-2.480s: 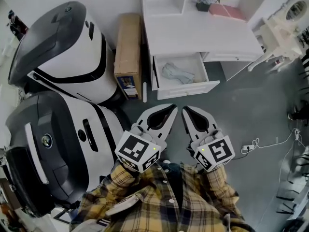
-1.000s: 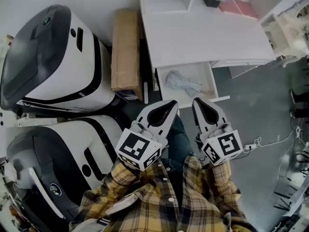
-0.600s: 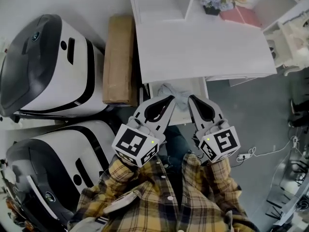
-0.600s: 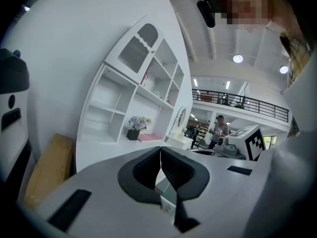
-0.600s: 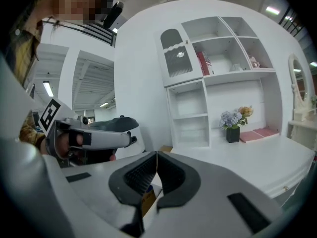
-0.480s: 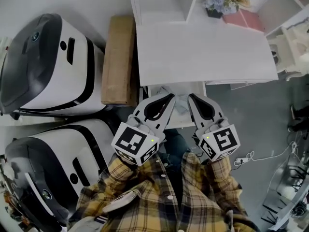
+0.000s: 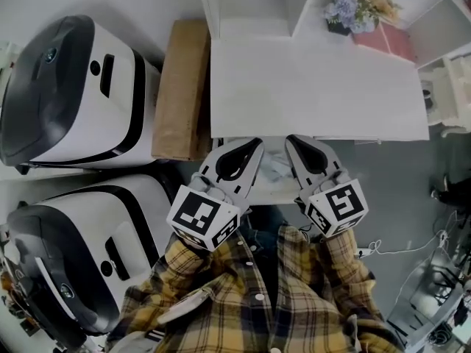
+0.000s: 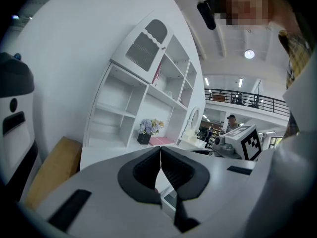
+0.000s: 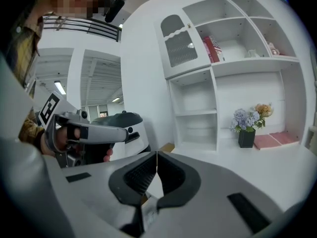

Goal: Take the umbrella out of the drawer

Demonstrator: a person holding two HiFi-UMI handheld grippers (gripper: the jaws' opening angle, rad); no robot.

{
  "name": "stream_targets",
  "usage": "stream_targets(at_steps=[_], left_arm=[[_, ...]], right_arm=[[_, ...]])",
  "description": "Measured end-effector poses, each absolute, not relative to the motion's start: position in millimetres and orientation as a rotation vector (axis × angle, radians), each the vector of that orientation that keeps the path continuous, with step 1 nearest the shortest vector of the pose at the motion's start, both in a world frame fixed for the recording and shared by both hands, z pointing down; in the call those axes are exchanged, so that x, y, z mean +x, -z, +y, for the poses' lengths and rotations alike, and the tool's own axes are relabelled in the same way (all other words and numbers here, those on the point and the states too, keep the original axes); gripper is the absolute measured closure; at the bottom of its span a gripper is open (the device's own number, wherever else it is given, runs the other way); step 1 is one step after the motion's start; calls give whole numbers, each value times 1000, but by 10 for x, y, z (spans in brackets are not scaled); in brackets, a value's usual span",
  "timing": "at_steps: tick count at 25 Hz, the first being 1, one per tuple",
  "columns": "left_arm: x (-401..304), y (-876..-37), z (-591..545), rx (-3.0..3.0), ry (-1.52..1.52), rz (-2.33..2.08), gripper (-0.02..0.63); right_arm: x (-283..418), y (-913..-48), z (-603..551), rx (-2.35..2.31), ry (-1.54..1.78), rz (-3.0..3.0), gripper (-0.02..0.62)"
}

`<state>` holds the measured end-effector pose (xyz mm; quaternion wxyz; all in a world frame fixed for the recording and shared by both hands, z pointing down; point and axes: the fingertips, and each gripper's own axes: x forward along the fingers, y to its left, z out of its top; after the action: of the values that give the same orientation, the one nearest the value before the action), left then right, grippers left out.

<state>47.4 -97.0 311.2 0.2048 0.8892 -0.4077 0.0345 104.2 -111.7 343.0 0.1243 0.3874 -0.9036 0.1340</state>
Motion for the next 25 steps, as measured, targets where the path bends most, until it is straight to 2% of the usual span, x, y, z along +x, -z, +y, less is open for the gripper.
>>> stream_targets(at_steps=[25], left_arm=[[304, -3405, -1154, 2432, -122, -1134, 583]], right_arm=[[899, -3821, -1206, 1008, -445, -2592, 577]])
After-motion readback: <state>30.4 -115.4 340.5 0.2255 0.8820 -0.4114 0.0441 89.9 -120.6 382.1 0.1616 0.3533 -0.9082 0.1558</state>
